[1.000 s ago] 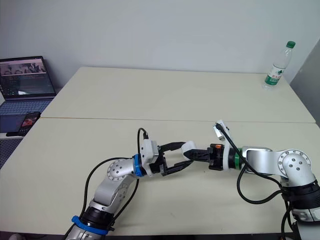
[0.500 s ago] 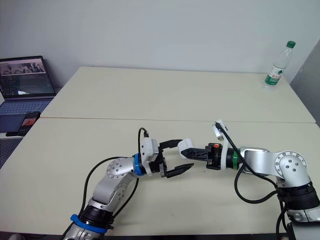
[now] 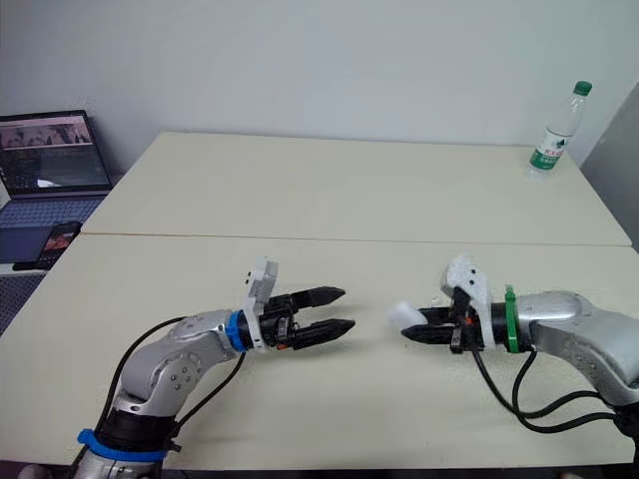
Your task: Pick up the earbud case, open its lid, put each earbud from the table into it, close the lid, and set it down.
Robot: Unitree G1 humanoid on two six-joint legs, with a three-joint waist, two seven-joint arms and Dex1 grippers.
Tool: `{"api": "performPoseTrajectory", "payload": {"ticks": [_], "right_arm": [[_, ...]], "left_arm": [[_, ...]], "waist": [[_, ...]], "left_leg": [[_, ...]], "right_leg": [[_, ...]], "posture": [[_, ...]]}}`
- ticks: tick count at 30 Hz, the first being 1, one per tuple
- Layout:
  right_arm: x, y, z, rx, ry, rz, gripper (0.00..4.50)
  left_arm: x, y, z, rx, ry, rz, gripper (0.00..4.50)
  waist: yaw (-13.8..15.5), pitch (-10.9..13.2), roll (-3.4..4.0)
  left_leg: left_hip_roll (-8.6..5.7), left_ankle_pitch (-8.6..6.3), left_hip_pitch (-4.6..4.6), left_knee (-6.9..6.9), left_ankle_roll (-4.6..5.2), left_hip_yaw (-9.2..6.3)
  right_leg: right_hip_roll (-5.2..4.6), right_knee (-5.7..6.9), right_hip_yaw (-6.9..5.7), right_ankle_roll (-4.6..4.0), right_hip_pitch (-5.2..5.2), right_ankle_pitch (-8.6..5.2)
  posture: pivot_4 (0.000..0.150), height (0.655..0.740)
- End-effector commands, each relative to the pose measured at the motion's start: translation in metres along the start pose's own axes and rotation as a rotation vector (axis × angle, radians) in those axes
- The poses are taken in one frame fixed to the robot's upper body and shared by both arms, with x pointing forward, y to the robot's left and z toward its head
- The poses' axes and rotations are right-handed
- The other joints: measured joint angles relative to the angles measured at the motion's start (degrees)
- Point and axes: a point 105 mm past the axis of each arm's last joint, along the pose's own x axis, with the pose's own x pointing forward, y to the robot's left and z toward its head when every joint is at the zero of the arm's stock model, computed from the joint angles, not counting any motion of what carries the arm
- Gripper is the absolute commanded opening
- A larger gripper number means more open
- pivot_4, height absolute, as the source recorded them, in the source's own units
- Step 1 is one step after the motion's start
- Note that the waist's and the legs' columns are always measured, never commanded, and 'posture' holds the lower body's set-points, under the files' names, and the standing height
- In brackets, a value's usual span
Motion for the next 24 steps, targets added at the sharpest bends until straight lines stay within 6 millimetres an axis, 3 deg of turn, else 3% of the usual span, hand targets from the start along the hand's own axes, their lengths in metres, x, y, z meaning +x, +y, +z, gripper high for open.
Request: {"api": "performPoseTrajectory", "payload": {"ticks": [1, 4, 10, 19, 22, 24], "right_arm": [[0.000, 0.012, 0.001, -0.154, 0.119, 0.128, 0.86], [0.001, 0.012, 0.002, -0.172, 0.199, 0.176, 0.86], [0.015, 0.009, 0.025, -0.187, 0.203, 0.197, 0.86], [0.023, 0.004, 0.039, -0.112, 0.178, 0.152, 0.86], [0.024, 0.004, 0.042, -0.101, 0.171, 0.148, 0.86], [0.024, 0.004, 0.042, -0.099, 0.170, 0.146, 0.86]], "left_arm": [[0.003, -0.014, -0.001, 0.096, 0.081, -0.153, 4.46], [0.007, -0.010, 0.006, 0.125, 0.093, -0.213, 4.46], [0.018, -0.013, 0.006, 0.137, 0.111, -0.307, 4.46], [0.025, -0.009, 0.005, 0.140, 0.105, -0.293, 4.46], [0.025, -0.009, 0.004, 0.139, 0.106, -0.291, 3.92], [0.025, -0.007, 0.003, 0.144, 0.111, -0.275, 3.28]], "waist": [[0.1, 0.1, 0.03], [0.3, 0.2, 0.00], [0.3, 0.2, -0.04], [0.3, 0.2, -0.05], [0.3, 0.3, -0.06], [0.3, 0.3, -0.06]], "left_leg": [[-0.02, 0.00, 0.00, 0.00, 0.00, -0.01], [-0.06, 0.00, -0.01, 0.02, 0.00, -0.03], [-0.09, 0.00, -0.05, 0.02, 0.00, -0.09], [-0.11, 0.00, -0.33, 0.04, 0.00, -0.38], [-0.15, 0.00, -0.33, 0.06, 0.00, -0.39], [-0.17, 0.00, -0.33, 0.07, 0.00, -0.39]], "right_leg": [[0.00, 0.00, -0.01, -0.04, 0.01, 0.01], [-0.05, 0.00, -0.05, -0.23, 0.01, 0.08], [-0.10, 0.00, -0.07, -0.33, 0.01, 0.11], [-0.16, 0.10, -0.18, -0.45, -0.16, 0.06], [-0.19, 0.14, -0.19, -0.45, -0.16, 0.06], [-0.21, 0.16, -0.20, -0.45, -0.16, 0.06]], "posture": [[0.150, 0.7389], [0.150, 0.7389], [0.150, 0.7389], [0.150, 0.7389], [0.150, 0.7389], [0.150, 0.7389]]}}
